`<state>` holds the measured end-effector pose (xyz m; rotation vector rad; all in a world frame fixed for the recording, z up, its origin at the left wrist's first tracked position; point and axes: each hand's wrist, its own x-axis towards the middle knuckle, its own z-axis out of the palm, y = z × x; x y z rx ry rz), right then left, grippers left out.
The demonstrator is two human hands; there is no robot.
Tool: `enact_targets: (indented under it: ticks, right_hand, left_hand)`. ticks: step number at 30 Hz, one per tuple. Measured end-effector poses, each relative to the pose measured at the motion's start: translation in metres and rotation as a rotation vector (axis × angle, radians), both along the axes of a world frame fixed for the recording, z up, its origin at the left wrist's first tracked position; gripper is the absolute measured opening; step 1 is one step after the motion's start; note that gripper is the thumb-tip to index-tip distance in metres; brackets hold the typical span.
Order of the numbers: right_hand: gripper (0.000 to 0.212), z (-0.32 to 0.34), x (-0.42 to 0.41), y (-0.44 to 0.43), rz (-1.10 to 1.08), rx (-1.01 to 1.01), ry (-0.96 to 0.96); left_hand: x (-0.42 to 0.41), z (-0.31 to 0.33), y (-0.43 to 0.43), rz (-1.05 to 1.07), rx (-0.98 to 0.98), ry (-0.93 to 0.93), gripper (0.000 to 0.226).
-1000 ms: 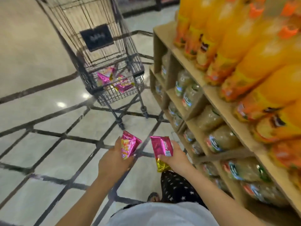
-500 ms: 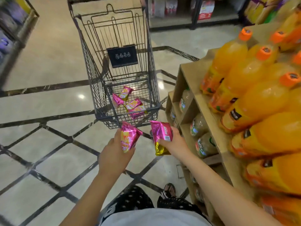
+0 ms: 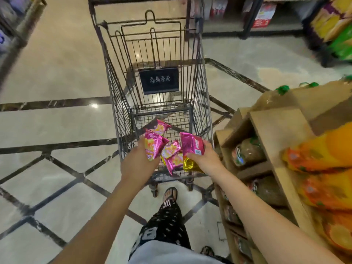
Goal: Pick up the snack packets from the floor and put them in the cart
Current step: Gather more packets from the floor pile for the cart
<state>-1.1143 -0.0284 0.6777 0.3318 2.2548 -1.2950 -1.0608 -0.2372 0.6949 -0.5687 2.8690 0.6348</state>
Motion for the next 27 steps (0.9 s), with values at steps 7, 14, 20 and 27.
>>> enact_targets:
  ticks: [7, 14, 20, 27]
  right_hand:
    - [0.068, -0.052, -0.052, -0.053, -0.043, 0.046, -0.172]
    - [0.081, -0.055, -0.039, -0.051, -0.016, 0.094, -0.308]
    - [0.075, -0.012, 0.008, -0.013, -0.044, 0.219, -0.253]
    - [0.072, 0.014, 0.135, 0.047, -0.095, 0.567, -0.203]
  left_hand:
    - [-0.082, -0.040, -0.027, -0.102, 0.054, -0.241, 0.071]
    - [-0.099, -0.065, -0.034, -0.234, 0.074, -0.335, 0.079]
    - [-0.082, -0.038, 0.010, -0.644, -0.063, -0.281, 0.079]
    - [-0.016, -0.003, 0.096, -1.234, -0.249, -0.186, 0.074]
